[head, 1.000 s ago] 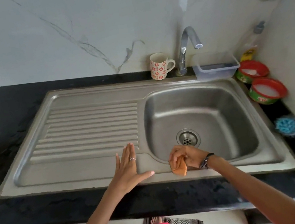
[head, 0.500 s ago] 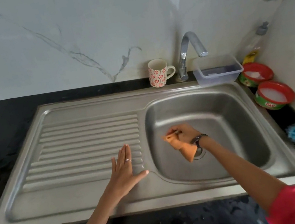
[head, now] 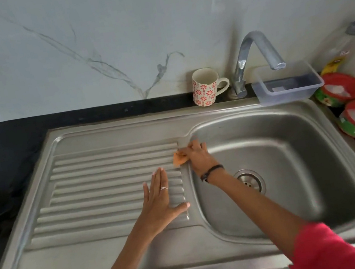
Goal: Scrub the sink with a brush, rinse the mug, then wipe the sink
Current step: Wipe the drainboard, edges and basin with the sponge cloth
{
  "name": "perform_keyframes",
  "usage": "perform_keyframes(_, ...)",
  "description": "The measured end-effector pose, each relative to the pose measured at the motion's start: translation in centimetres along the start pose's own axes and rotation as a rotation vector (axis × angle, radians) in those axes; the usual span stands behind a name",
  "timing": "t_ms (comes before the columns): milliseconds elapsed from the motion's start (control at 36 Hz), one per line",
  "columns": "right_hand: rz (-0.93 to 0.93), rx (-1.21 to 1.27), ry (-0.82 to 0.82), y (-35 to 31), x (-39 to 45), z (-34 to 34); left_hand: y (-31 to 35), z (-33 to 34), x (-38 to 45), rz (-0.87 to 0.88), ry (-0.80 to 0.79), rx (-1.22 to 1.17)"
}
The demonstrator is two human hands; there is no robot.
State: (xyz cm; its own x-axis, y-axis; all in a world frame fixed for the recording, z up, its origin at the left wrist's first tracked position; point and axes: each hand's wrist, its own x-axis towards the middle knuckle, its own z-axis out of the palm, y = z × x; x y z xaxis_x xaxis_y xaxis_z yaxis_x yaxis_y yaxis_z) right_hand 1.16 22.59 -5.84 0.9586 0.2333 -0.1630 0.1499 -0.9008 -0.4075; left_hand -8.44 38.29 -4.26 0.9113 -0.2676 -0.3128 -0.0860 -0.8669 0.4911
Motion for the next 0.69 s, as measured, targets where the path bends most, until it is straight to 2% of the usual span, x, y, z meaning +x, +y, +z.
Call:
perform_keyframes(222, -0.183, 0.228, -0.036, 1.9, -7.0, 2.2, -0.7, -0.1, 0.7, 0.026, -0.046, -0.047)
perform_keyframes(333, -0.197, 0.400, -0.217, 3.7, -9.7, 2.5, 0.2, -0.1, 1.3, 0.043, -0.066, -0.046)
perform_keyframes(389, -0.230, 0.378, -0.247, 4.6, -10.8, 2.1, 0.8, 0.0, 1.7, 0.052, -0.081, -0.028)
perform_keyframes(528, -0.215, 0.334, -0.482, 6.6, -13.0, 0.7, 2.1, 1.0, 2.3, 0.088, -0.097, 0.021)
perform_keyframes(694, -0.112, 0.207, -0.552, 9.3, -13.1, -0.9, 3.7, 1.8, 2.0, 0.122, -0.137, 0.062)
